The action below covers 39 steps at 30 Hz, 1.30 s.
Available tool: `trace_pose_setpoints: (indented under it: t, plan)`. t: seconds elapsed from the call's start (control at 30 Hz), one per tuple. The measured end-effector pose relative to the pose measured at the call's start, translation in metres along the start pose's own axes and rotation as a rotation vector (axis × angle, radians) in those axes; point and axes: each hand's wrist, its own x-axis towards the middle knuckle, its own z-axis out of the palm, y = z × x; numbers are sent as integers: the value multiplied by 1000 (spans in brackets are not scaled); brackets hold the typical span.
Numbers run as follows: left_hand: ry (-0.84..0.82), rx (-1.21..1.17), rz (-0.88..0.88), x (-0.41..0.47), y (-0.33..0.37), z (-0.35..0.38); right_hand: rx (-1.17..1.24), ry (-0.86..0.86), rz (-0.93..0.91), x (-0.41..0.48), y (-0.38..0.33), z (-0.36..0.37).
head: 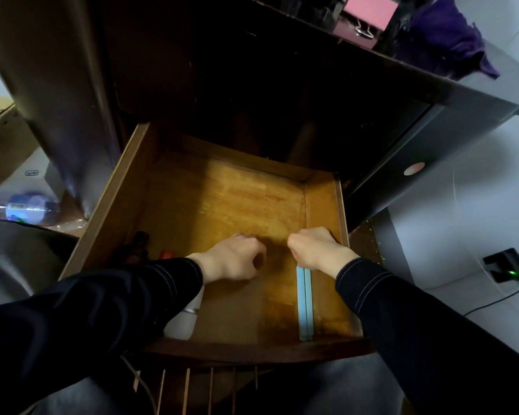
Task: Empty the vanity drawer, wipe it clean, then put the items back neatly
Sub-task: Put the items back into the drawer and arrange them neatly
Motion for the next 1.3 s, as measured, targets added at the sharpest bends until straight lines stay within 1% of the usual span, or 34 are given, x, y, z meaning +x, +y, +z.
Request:
trace_pose_setpoints:
  t: [0.37, 0.67, 0.93, 1.03, 1.1, 1.23, 1.3]
  plan:
    - [-10, -7, 3, 0, -1, 0, -16, -85, -18, -3, -2, -3]
    - [5, 2, 16, 3, -5, 5, -118, 6, -33, -5, -7, 9]
    - [-11, -8, 11, 7, -9, 8, -129, 61, -31, -7, -6, 16]
    - [-18, -10, 11, 6, -12, 6, -81, 129, -35, -11, -5, 17]
    - [-4, -14, 7, 5, -14, 4, -11, 209, -36, -16, -4, 15]
    - [71, -52, -27, -6, -12, -9, 177, 393, -1, -35, 2, 3]
    - [143, -92, -23, -15, -8, -21, 222, 495, 25, -47, 6, -11]
